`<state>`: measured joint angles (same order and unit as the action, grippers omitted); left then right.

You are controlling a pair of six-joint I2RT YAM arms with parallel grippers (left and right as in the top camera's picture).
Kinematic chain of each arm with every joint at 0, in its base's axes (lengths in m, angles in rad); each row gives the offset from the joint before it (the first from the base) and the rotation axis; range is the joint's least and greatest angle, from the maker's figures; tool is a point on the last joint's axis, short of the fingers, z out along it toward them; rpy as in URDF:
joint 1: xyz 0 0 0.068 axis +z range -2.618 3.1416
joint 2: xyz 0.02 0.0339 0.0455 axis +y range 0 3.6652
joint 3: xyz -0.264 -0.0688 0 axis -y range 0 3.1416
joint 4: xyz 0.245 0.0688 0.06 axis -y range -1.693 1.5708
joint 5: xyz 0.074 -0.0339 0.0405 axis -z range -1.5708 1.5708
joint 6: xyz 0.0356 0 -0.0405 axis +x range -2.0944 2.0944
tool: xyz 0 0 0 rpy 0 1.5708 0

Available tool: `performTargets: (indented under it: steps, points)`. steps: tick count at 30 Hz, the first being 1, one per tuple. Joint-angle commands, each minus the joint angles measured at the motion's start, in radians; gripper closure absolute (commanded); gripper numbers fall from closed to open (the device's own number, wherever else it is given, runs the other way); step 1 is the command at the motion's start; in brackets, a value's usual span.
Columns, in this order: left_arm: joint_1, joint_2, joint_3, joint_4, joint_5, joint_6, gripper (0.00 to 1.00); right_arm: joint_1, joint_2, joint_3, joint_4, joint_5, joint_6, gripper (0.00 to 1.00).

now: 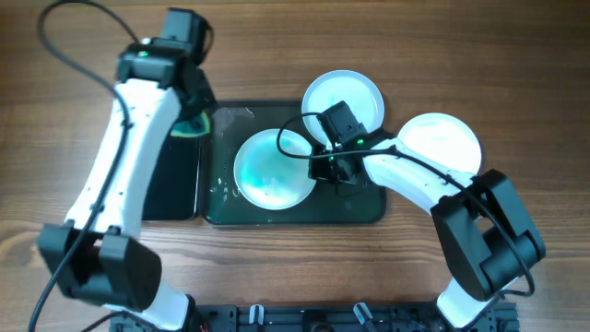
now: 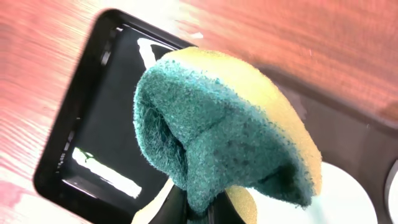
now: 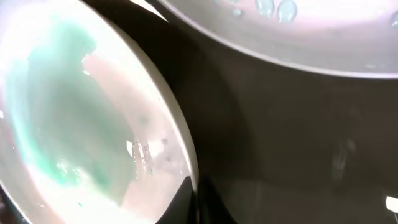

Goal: Clean dirty plates on tray and stack at the side
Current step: 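Lift the plate with the right gripper and stack it on the cleaned plate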

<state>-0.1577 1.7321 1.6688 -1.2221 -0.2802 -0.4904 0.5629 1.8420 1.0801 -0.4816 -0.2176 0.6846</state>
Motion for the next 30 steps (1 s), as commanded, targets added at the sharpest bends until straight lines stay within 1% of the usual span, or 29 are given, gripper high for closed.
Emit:
performTargets:
  steps: [1,6,12,20,21,23,26,30]
  points:
    - [0.064,0.013,0.003,-0.001,0.000,0.016,0.96,0.050,-0.063,0.097,-0.092,0.169,-0.105,0.96]
    - [0.103,0.014,0.002,0.010,0.000,0.015,0.96,0.147,-0.136,0.180,-0.232,0.472,-0.134,0.96]
    - [0.110,0.014,0.001,0.013,0.000,0.015,0.96,0.307,-0.192,0.248,-0.364,0.904,-0.137,0.96]
    - [0.109,0.014,0.001,0.013,0.000,0.015,0.96,0.506,-0.198,0.249,-0.441,1.403,-0.137,0.96]
    - [0.109,0.014,0.001,0.013,0.000,0.015,0.96,0.532,-0.198,0.249,-0.438,1.473,-0.156,0.96]
    - [0.109,0.014,0.001,0.013,0.000,0.015,0.96,0.559,-0.198,0.249,-0.424,1.544,-0.188,0.96]
    - [0.109,0.014,0.001,0.013,0.003,0.015,0.96,0.597,-0.198,0.249,-0.364,1.632,-0.288,0.96]
    - [0.109,0.014,0.001,0.012,0.003,0.015,0.96,0.605,-0.198,0.249,-0.300,1.640,-0.378,0.96]
